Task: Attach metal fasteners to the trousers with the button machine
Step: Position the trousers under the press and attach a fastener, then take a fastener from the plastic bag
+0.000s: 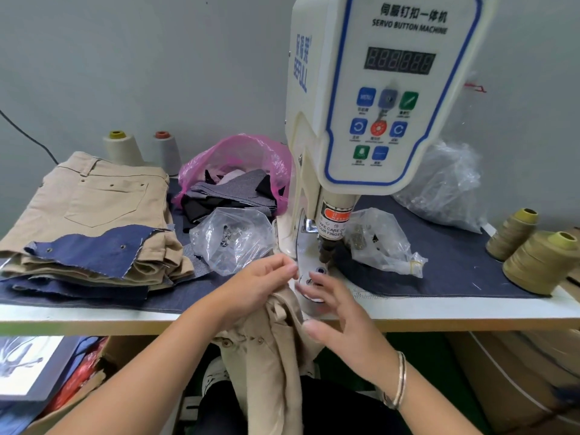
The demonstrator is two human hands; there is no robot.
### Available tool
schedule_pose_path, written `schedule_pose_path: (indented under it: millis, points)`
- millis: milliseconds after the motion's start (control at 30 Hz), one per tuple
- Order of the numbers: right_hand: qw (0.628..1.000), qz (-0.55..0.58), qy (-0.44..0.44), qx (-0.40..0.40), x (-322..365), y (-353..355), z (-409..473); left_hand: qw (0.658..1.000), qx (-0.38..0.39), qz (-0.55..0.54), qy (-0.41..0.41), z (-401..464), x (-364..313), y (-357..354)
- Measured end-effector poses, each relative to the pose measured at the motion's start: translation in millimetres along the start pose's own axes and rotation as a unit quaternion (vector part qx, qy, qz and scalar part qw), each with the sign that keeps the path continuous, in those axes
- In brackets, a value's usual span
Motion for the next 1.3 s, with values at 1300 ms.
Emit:
schedule_pose_path:
  millis: [1300]
  points:
    - [0.916, 0.330, -0.224, -0.043, -96.3, 67.4, 79.6, 0.992, -0.079, -0.042, 0.084, 50.6, 42.3, 7.0]
Point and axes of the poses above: each hand's wrist, its own z-axis towards the middle knuckle, its own y-axis out of the back of the hand, x = y × z, the point moved 9 cm from there along z, towards the middle knuckle, and after that the axes turned 1 degree about -x, right-handed, at the moved point
